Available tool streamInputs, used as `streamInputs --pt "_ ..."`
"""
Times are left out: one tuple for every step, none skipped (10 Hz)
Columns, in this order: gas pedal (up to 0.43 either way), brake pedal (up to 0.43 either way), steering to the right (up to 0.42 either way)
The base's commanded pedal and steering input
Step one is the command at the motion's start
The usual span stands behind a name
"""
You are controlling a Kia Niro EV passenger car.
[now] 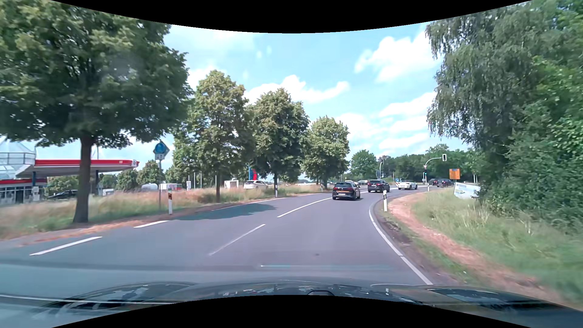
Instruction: Follow the waypoints while adhering to traffic rules and regulations
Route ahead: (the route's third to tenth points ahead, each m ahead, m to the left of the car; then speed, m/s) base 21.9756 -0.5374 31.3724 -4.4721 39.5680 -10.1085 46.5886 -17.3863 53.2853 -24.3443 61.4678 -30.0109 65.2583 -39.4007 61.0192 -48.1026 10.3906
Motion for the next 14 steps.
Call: streamInputs --pt "0.138 0.000 0.072" --pt "0.138 0.000 0.072" --pt "0.098 0.000 0.075" --pt "0.087 0.000 0.077" --pt "0.067 0.000 0.078" --pt "0.067 0.000 0.077" --pt "0.067 0.000 0.077" --pt "0.067 0.000 0.077" --pt "0.067 0.000 0.077" --pt "0.079 0.000 0.077" --pt "0.087 0.000 0.077" --pt "0.087 0.000 0.076" --pt "0.079 0.000 0.076" --pt "0.067 0.000 0.075"
